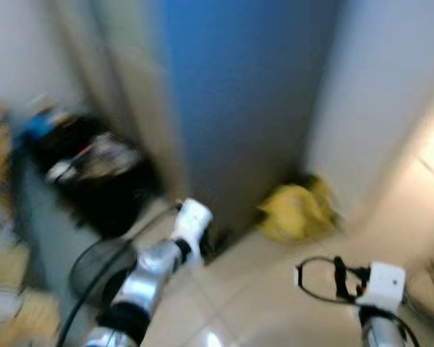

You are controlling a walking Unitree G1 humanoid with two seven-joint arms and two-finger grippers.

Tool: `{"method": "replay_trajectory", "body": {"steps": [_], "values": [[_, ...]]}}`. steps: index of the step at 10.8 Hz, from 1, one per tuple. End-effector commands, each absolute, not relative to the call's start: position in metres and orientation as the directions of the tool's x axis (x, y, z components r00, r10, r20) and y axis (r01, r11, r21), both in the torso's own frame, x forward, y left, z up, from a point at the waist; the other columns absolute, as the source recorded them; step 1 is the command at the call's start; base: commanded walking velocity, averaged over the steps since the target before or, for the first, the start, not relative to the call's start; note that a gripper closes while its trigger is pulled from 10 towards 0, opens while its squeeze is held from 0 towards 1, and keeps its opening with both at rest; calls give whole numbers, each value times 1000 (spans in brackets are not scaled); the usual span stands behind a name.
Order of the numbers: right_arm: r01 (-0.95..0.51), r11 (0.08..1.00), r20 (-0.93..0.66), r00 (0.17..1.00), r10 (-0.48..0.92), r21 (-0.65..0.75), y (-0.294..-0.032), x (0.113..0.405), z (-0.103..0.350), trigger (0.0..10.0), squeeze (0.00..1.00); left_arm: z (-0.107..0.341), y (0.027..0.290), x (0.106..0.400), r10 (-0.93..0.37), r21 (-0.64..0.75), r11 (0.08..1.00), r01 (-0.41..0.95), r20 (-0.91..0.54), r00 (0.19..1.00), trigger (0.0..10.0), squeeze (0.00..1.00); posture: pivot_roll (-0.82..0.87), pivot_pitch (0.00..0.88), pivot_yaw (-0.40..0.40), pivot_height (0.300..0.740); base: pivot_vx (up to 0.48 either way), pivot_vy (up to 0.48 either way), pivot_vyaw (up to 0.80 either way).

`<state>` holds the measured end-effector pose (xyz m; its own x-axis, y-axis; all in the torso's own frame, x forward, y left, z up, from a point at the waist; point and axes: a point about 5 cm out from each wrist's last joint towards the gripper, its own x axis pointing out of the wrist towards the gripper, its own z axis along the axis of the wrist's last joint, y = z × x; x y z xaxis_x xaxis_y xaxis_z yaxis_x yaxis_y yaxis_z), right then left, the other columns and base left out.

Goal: Clean up the room

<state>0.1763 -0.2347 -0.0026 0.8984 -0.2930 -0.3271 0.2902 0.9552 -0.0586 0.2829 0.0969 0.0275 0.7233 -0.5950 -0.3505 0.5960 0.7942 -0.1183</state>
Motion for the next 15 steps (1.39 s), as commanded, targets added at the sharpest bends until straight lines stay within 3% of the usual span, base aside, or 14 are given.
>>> {"method": "replay_trajectory", "body": {"steps": [1, 3, 5, 7, 8, 15], "values": [[304, 952, -318, 899, -302, -44, -235, 176, 1, 10000, 0, 21, 106, 277, -584, -139, 803, 580, -376, 719, 10000, 0, -152, 0, 90, 740, 0, 0, -675], [288, 956, -354, 890, -289, -56, -237, 162, -4, 10000, 0, 16, 110, 253, -653, -115, 734, 669, -393, 648, 10000, 0, -140, 0, 85, 740, 0, 0, -675], [282, 958, -341, 897, -282, -51, -236, 174, -1, 10000, 0, 27, 102, 274, -625, -103, 766, 635, -355, 696, 10000, 0, -138, 0, 83, 740, 0, 0, -672], [269, 962, -331, 905, -266, -37, -232, 178, 1, 10000, 0, 27, 109, 277, -592, -141, 799, 585, -360, 721, 10000, 0, -141, 0, 87, 740, 0, 0, -672], [290, 955, -314, 914, -258, 60, -232, 173, 5, 10000, 0, 10, 124, 243, -636, -191, 761, 620, -407, 655, 10000, 0, -159, 0, 89, 740, 0, 0, -656], [291, 954, -313, 914, -257, 66, -232, 172, 6, 10000, 0, 7, 126, 238, -639, -190, 756, 626, -420, 644, 10000, 0, -159, 0, 89, 740, 0, 0, -656]]}}
